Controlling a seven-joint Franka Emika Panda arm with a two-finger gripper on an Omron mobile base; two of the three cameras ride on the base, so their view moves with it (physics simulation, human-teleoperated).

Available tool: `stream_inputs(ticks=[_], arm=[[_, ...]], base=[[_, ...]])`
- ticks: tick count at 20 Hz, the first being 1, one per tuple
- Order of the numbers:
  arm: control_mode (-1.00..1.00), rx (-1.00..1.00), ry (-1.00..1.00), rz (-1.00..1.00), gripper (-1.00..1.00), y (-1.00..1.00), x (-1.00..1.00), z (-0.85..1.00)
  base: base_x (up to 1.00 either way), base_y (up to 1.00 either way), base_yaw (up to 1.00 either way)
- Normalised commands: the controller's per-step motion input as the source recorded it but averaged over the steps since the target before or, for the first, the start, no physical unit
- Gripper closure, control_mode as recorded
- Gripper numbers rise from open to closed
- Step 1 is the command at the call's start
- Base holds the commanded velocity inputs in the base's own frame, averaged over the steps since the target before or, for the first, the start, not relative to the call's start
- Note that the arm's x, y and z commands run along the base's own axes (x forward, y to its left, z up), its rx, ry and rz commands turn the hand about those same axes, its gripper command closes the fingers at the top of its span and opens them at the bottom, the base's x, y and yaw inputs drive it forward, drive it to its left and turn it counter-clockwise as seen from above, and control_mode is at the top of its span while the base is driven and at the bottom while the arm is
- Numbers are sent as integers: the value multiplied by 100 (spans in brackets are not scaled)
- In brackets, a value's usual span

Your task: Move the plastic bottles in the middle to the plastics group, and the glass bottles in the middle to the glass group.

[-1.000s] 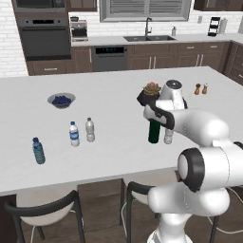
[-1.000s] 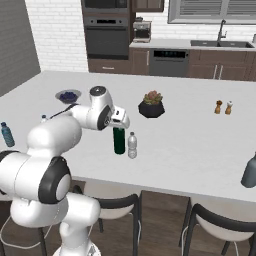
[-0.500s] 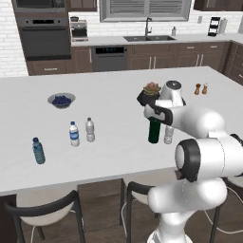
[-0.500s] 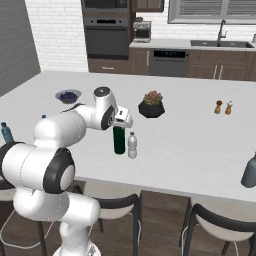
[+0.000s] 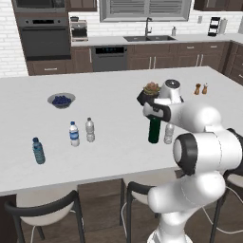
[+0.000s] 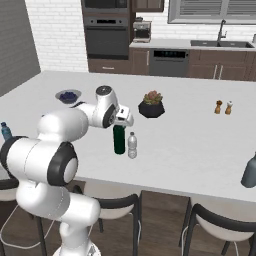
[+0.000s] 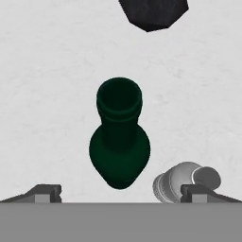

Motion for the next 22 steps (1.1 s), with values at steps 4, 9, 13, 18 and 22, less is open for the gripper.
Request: stream_inputs(ticks=[4,9,13,18,22], arm=[[-100,0,0,4,-100,0,16,-15],[-100,0,0,4,-100,0,10,-12],[-100,0,0,3,-100,0,8,-9],[-100,0,0,2,-100,0,14,-16],[-100,0,0,2,-100,0,12,-10]], base=[[0,0,0],[0,0,0],[0,0,0],[0,0,0],[0,0,0]])
